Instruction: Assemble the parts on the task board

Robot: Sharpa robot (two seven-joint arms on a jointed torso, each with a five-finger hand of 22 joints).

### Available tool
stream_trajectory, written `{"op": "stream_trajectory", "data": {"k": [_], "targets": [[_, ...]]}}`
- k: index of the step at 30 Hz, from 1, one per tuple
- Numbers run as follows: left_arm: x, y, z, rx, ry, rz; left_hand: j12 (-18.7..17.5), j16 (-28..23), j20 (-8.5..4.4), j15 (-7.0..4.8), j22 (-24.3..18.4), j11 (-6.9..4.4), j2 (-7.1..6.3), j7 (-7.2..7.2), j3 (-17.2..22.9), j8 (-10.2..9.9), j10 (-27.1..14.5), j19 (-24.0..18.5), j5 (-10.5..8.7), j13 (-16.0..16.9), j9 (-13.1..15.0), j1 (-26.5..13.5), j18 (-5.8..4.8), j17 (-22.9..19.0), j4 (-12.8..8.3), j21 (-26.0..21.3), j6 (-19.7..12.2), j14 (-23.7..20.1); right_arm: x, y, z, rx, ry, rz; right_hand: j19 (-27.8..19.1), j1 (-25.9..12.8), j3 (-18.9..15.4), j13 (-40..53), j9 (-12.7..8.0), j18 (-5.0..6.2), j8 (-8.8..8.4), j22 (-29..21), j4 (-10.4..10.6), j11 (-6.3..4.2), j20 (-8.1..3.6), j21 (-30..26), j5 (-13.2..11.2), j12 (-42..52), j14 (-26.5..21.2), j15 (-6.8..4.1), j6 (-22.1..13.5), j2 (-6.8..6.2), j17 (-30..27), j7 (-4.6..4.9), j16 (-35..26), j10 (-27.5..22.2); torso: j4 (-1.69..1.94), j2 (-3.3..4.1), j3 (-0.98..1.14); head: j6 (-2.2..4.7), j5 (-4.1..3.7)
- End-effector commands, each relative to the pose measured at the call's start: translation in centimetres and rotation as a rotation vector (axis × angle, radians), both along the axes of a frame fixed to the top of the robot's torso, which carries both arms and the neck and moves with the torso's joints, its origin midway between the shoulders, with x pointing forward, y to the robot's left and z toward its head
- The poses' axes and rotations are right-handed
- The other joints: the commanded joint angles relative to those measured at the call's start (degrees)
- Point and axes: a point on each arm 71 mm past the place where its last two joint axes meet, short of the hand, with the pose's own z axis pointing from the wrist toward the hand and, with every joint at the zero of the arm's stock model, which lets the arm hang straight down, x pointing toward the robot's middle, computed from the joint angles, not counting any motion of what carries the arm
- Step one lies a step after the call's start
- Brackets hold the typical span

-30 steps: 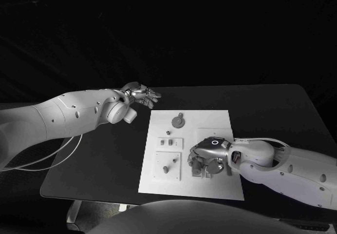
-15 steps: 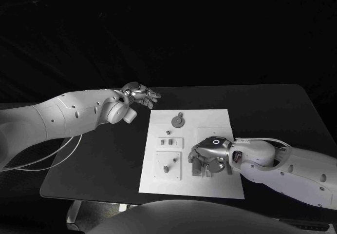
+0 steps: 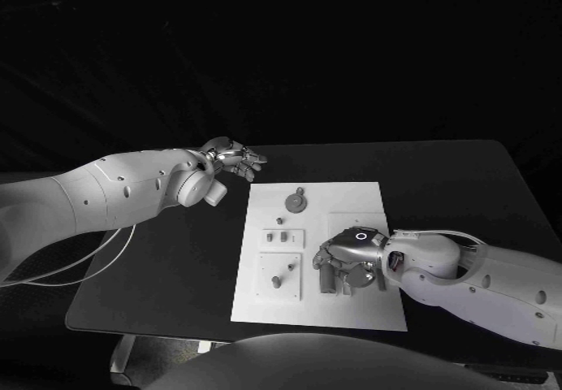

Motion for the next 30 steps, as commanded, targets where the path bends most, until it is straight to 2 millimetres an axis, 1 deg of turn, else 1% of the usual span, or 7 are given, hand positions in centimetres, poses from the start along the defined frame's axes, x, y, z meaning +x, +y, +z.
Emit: {"op": "stream_trajectory", "data": {"k": [1, 8, 11, 15, 16, 25, 30], "targets": [[0.0, -0.2, 0.1, -0.003, -0.001, -0.015, 0.3, -0.4, 0.09, 0.13, 0.1, 0.05, -0.52, 0.02, 0.1, 0.2, -0.4, -0.2, -0.05, -0.1, -0.1, 0.0, 0.36, 0.1, 0.2, -0.4, -0.4, 0.1, 0.0, -0.3, 0.1, 0.005, -0.017, -0.006, -0.3, 0.2, 0.0, -0.1, 0.0, 0.34, 0.31, 0.7, 0.1, 0.06, -0.02, -0.3, 0.1, 0.3, -0.4, -0.13, 0.0, -0.51, -0.1, 0.61, 0.2, -0.4, -0.01, -0.01, -0.01, 0.00, -0.11], [0.0, -0.2, 0.1, -0.002, -0.003, -0.013, 0.3, -0.4, 0.10, 0.13, 0.1, 0.05, -0.52, 0.02, 0.1, 0.2, -0.4, -0.2, -0.05, -0.1, -0.1, 0.0, 0.35, 0.1, 0.1, -0.4, -0.4, 0.1, -0.2, -1.5, 1.2, 0.096, -0.001, -0.064, 0.2, 0.1, 0.0, -0.2, 0.1, 0.34, 0.69, 0.8, 0.2, 0.08, -0.16, 0.0, 0.2, 0.7, 0.0, -0.15, 0.1, -0.29, -0.2, 1.24, 0.6, -0.3, -0.04, -0.03, 0.01, 0.00, -0.30], [0.0, -0.2, 0.1, -0.002, -0.003, -0.013, 0.3, -0.4, 0.10, 0.13, 0.1, 0.05, -0.52, 0.02, 0.1, 0.2, -0.4, -0.2, -0.05, -0.1, -0.1, 0.0, 0.35, 0.1, 0.1, -0.4, -0.4, 0.1, 0.5, -1.9, 2.0, 0.158, 0.019, -0.136, 2.0, -3.3, -1.6, -0.4, 0.0, 0.33, 1.10, 0.9, 1.4, -0.06, -0.46, 1.0, 0.2, 1.5, 1.5, -0.30, 0.1, -1.21, -0.3, 3.20, 1.5, 0.9, -0.04, -0.03, 0.02, 0.00, -0.44], [0.0, -0.3, 0.1, -0.004, -0.003, -0.016, 0.3, -0.4, 0.10, 0.13, 0.1, 0.05, -0.52, 0.02, 0.1, 0.2, -0.4, -0.2, -0.05, -0.1, -0.1, 0.0, 0.35, 0.1, 0.1, -0.4, -0.4, 0.1, 1.0, -2.5, 2.4, 0.211, 0.047, -0.256, 4.1, -10.8, -7.8, -0.9, 0.3, 0.34, 2.06, 0.8, 3.8, 0.48, -1.58, 2.0, 0.1, 2.5, 3.6, -0.49, 0.8, -2.13, -0.6, 7.24, 2.2, 2.9, -0.06, -0.01, -0.03, 0.00, -0.61], [0.0, -0.3, 0.1, -0.004, -0.003, -0.017, 0.3, -0.4, 0.10, 0.13, 0.1, 0.05, -0.51, 0.02, 0.1, 0.2, -0.4, -0.2, -0.05, -0.1, -0.1, 0.0, 0.35, 0.1, 0.1, -0.4, -0.4, 0.1, 1.1, -2.6, 2.4, 0.215, 0.061, -0.277, 4.4, -12.0, -9.1, -1.0, 0.6, 0.34, 2.65, 0.7, 4.0, 0.61, -1.92, 2.1, 0.1, 2.6, 4.1, -0.23, 1.5, -2.16, -0.7, 7.33, 2.2, 3.2, -0.01, 0.00, -0.04, 0.00, -0.64], [0.0, -0.3, 0.0, -0.004, -0.001, -0.019, 0.3, -0.4, 0.11, 0.14, 0.1, 0.05, -0.51, 0.03, 0.0, 0.2, -0.4, -0.2, -0.05, -0.1, -0.1, 0.1, 0.35, 0.2, 0.1, -0.4, -0.4, 0.1, 0.8, -2.7, 0.8, 0.059, 0.194, -0.345, 6.6, -15.9, -14.4, -3.0, 13.1, 0.34, 13.90, -0.4, 6.6, -3.41, -3.68, 1.1, 0.2, 3.3, 6.9, -3.13, 9.1, -2.13, -2.1, 2.69, 1.3, 6.9, 0.03, 0.05, -0.06, 0.00, -0.72], [0.0, -0.3, 0.0, -0.004, -0.001, -0.019, 0.3, -0.4, 0.11, 0.14, 0.1, 0.05, -0.49, 0.03, 0.0, 0.2, -0.4, -0.1, -0.05, -0.1, -0.1, 0.1, 0.35, 0.2, 0.1, -0.4, -0.4, 0.1, 0.2, -2.5, 0.1, 0.056, 0.208, -0.347, 7.3, -16.8, -14.9, -3.4, 15.8, 0.34, 16.16, -0.2, 7.2, -4.32, -4.14, 1.3, 0.2, 3.5, 7.7, -3.68, 10.0, -1.97, -2.3, 1.71, 1.6, 8.1, -0.01, 0.02, 0.00, 0.00, -0.64]]}}
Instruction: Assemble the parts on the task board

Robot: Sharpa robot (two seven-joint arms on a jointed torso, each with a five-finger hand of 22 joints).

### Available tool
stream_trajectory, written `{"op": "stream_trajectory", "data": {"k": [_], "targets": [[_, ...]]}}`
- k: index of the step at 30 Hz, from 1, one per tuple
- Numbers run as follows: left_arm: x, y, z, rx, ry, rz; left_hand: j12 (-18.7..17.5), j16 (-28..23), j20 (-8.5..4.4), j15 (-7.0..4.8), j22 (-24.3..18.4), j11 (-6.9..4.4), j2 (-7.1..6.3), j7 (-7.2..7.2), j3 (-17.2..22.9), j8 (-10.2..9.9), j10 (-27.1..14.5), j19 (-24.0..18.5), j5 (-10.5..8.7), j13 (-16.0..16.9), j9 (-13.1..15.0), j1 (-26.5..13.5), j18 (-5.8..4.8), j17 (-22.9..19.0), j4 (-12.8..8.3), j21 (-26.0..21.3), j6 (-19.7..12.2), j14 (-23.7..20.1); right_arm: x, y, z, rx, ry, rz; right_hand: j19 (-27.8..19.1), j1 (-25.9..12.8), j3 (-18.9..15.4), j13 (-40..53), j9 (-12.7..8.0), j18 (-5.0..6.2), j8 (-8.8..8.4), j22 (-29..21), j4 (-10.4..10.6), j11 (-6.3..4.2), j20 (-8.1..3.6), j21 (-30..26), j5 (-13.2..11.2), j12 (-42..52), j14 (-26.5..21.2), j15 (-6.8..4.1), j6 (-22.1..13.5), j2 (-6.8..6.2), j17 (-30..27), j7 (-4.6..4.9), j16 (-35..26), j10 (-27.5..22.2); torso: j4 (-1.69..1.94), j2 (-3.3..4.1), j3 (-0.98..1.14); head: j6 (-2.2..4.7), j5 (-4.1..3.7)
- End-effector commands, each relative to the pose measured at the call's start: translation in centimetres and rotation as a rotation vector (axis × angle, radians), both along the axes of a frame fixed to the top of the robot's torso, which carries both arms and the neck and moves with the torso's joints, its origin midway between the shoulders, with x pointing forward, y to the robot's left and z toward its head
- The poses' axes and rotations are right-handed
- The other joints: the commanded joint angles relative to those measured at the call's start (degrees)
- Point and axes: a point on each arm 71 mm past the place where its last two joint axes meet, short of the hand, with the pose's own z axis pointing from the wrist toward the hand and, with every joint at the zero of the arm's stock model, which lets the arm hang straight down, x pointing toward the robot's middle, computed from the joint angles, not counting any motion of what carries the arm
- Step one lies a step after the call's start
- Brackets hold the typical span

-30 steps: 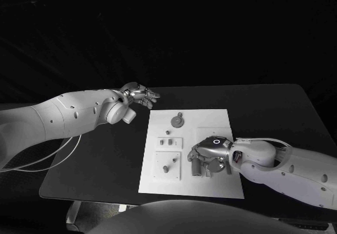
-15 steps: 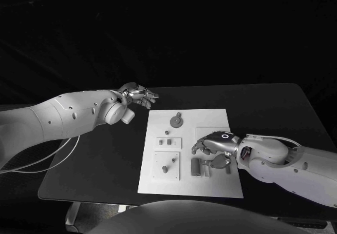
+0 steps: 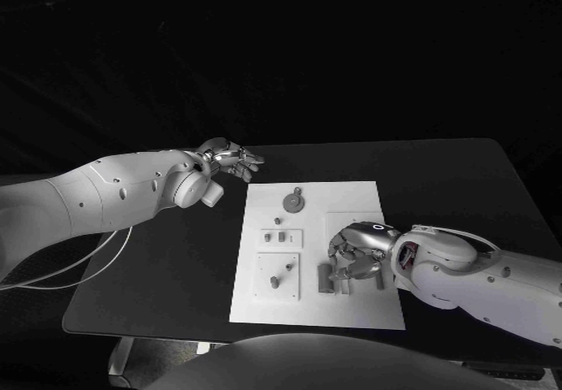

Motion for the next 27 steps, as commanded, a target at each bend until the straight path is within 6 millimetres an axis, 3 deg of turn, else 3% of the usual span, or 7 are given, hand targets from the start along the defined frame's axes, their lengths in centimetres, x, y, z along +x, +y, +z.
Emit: {"op": "stream_trajectory", "data": {"k": [1, 14, 27], "targets": [[0.0, -0.3, 0.1, -0.006, -0.001, -0.017, 0.3, -0.2, 0.11, 0.14, 0.1, 0.05, -0.49, 0.02, 0.0, 0.2, -0.4, -0.1, -0.05, -0.1, -0.1, 0.1, 0.77, 0.1, 0.1, -0.4, -0.4, 0.1, -0.4, 0.1, -0.8, -0.034, 0.058, -0.027, 0.8, -0.5, -0.1, -0.2, 1.1, 0.75, 1.00, 0.2, 0.3, -0.64, -0.26, 0.1, 0.2, 0.5, 0.6, -0.44, 0.8, 0.22, -0.1, -0.75, 0.6, 0.9, -0.04, -0.02, 0.01, 0.00, 0.05], [-0.1, -0.2, 0.0, -0.005, 0.003, -0.020, 0.3, -0.2, 0.11, 0.14, 0.1, 0.05, -0.46, 0.02, 0.0, 0.2, -0.4, -0.1, -0.05, -0.1, -0.1, 0.1, 0.77, 0.1, 0.1, -0.4, -0.4, 0.1, -1.3, 1.0, -1.2, -0.044, -0.032, -0.001, 4.4, -0.4, 0.1, -0.3, 4.2, 0.75, 4.55, 0.5, -0.4, -3.65, -2.22, 1.4, 0.2, 2.1, 5.2, -1.58, 5.8, -0.06, -0.6, -3.56, 1.1, 6.7, -0.05, -0.01, 0.03, 0.00, 0.08], [-0.1, -0.2, 0.0, -0.003, 0.005, -0.020, 0.4, -0.3, 0.12, 0.15, 0.1, 0.06, -0.42, 0.02, 0.0, 0.3, -0.5, -0.1, -0.05, -0.1, -0.1, 0.1, 0.77, 0.2, 0.1, -0.4, -0.4, 0.1, -1.8, 1.2, -1.7, -0.113, -0.061, 0.053, 6.0, 0.2, 0.8, -0.1, 5.4, 0.75, 6.33, 0.6, -1.0, -4.87, -3.22, 1.8, 0.2, 2.7, 7.3, -2.27, 8.2, -0.15, -0.8, -4.88, 0.9, 9.7, -0.03, -0.01, -0.01, 0.00, 0.15]]}}
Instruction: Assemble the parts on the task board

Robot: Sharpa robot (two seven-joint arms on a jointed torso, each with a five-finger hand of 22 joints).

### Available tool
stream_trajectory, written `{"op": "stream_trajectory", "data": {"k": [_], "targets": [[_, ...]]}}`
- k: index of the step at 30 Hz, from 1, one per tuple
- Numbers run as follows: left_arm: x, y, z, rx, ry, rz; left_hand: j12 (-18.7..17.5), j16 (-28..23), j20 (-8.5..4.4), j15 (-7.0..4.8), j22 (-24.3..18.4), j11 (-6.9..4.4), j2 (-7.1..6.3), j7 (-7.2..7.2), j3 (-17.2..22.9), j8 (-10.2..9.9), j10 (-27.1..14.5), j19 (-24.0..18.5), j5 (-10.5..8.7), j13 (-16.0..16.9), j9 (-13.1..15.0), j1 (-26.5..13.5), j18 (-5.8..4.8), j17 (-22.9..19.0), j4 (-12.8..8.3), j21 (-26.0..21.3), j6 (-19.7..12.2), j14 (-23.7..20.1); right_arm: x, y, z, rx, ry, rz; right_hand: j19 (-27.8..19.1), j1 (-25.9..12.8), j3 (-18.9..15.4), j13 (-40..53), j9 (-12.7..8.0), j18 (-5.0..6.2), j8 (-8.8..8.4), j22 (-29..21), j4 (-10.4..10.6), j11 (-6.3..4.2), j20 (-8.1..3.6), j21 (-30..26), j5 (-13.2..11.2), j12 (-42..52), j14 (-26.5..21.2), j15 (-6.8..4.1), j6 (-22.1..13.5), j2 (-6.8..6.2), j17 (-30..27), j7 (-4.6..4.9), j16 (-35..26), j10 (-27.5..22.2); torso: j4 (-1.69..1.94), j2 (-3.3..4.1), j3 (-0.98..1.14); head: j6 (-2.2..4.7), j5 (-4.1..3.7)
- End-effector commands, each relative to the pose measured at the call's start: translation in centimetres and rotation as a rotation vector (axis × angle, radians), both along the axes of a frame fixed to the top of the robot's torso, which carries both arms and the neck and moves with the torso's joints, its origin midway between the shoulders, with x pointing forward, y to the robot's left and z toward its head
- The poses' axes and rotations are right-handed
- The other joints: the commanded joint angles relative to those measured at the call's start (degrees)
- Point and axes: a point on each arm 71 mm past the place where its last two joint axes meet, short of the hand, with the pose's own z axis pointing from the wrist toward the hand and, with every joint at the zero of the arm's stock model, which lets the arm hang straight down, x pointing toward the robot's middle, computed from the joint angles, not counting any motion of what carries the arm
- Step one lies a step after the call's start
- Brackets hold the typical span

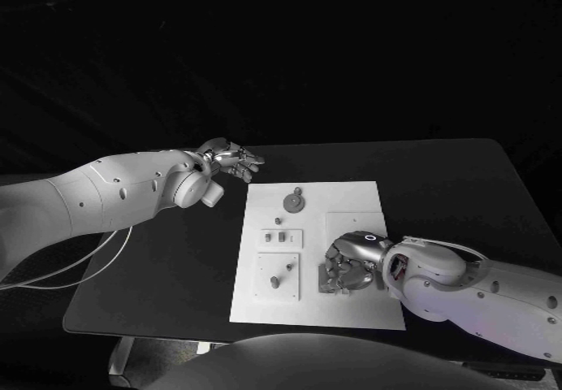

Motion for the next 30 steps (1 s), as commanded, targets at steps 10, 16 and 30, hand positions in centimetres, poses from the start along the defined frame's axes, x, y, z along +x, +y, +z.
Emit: {"op": "stream_trajectory", "data": {"k": [10, 16, 30], "targets": [[-0.05, -0.12, 0.02, -0.001, 0.003, -0.014, 0.4, -0.3, 0.13, 0.15, 0.1, 0.06, -0.38, 0.02, 0.0, 0.3, -0.5, -0.1, -0.05, -0.1, -0.1, 0.1, 0.76, 0.1, 0.1, -0.2, -0.4, 0.1, -0.26, -0.02, -0.35, -0.089, -0.081, 0.067, 0.9, 1.3, 0.1, 0.2, 0.4, 0.76, 0.76, 0.4, -2.3, -0.33, -0.20, 0.4, 0.2, 0.3, 1.0, -0.15, 1.0, 0.78, 0.0, -0.37, 0.9, 1.4, 0.00, 0.00, 0.03, 0.00, 0.03], [-0.04, -0.09, 0.00, 0.000, 0.004, -0.013, 0.4, -0.3, 0.13, 0.15, 0.1, 0.06, -0.36, 0.02, 0.0, 0.3, -0.5, -0.1, -0.05, -0.1, -0.1, 0.1, 0.76, 0.1, 0.1, -0.2, -0.4, 0.2, -0.35, -0.09, -0.36, -0.057, -0.045, 0.065, 0.8, 0.8, -0.1, 0.1, 0.3, 0.76, 0.64, 0.4, -2.4, -0.31, -0.14, 0.3, 0.2, 0.1, 1.0, -0.14, 0.9, 0.54, -0.1, -0.31, 0.7, 1.5, 0.00, 0.00, 0.01, 0.00, 0.04], [-0.04, -0.03, -0.03, 0.000, 0.006, -0.014, 0.4, -0.4, 0.13, 0.15, 0.1, 0.06, -0.34, 0.02, 0.0, 0.3, -0.5, -0.1, -0.05, -0.1, -0.1, 0.1, 0.76, 0.2, 0.1, -0.3, -0.4, 0.2, -0.84, -0.02, 0.02, 0.018, -0.009, 0.084, 0.9, 0.0, 0.0, 0.1, 0.2, 0.76, 0.50, 0.3, -2.2, -0.25, -0.12, 0.2, 0.2, -0.2, 1.0, -0.18, 0.8, 0.15, -0.1, -0.26, 0.6, 1.6, -0.01, -0.01, 0.03, 0.00, 0.10]]}}
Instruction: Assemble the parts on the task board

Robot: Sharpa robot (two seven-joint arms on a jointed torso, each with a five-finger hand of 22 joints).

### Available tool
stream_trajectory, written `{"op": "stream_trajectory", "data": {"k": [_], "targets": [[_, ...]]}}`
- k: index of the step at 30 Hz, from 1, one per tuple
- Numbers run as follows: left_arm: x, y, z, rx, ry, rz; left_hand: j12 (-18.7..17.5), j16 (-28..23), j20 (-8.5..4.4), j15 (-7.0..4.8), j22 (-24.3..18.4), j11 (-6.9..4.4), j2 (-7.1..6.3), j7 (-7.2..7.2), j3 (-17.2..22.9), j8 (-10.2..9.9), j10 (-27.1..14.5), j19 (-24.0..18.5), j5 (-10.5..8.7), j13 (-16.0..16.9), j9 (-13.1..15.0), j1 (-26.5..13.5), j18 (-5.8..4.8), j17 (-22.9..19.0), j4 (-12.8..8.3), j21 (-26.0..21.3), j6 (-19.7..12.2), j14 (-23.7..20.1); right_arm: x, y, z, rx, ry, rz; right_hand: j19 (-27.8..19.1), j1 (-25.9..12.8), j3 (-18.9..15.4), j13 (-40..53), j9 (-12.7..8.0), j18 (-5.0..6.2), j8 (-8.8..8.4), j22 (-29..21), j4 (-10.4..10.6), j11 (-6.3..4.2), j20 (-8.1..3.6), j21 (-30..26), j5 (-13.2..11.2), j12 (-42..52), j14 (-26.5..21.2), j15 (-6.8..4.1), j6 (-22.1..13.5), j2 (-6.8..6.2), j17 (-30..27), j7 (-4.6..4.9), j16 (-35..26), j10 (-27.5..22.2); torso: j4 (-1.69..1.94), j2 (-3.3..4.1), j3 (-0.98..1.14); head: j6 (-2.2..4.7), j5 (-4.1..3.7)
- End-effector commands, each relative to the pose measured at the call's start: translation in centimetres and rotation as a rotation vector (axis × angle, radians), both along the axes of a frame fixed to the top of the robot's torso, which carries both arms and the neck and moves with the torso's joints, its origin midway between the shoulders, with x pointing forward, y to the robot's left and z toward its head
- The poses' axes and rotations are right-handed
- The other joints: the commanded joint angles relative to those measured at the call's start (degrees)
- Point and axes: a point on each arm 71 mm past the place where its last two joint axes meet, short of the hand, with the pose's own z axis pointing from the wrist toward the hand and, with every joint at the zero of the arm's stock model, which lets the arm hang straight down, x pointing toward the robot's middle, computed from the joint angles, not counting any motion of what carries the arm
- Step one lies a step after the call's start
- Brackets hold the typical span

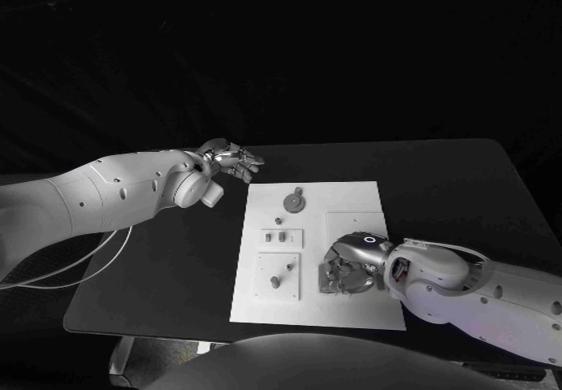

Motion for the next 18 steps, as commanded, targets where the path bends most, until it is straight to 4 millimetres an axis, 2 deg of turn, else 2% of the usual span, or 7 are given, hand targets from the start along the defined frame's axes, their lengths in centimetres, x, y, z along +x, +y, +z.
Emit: {"op": "stream_trajectory", "data": {"k": [1, 18], "targets": [[-0.01, -0.15, 0.04, -0.004, 0.001, -0.016, 0.4, -0.4, 0.13, 0.16, 0.1, 0.06, -0.34, 0.02, 0.0, 0.3, -0.5, -0.1, -0.05, -0.1, -0.1, 0.1, 0.49, 0.1, 0.1, -0.3, -0.4, 0.2, -0.35, -0.11, -0.28, -0.001, 0.029, 0.021, 0.3, -0.3, -0.1, 0.0, -0.1, 0.77, 0.06, 0.3, 0.2, 0.14, 0.07, -0.1, 0.3, -0.2, 0.4, 0.01, 0.0, -0.02, -0.1, 0.13, 0.6, 0.4, -0.04, 0.00, 0.01, 0.00, -0.02], [-0.02, -0.17, -0.01, -0.004, 0.005, -0.018, 0.4, -0.4, 0.14, 0.17, 0.1, 0.07, -0.35, 0.03, 0.0, 0.3, -0.5, -0.1, -0.05, -0.1, -0.1, 0.1, 0.48, 0.2, 0.1, -0.3, -0.5, 0.1, -0.35, -0.23, -0.37, -0.009, 0.036, 0.025, 0.4, 0.0, 0.1, 0.0, -0.1, 0.77, 0.09, 0.4, -0.2, 0.12, -0.01, -0.1, 0.3, -0.2, 0.5, -0.05, 0.1, 0.19, 0.0, 0.08, 0.6, 0.4, -0.01, 0.01, -0.03, 0.00, 0.00]]}}
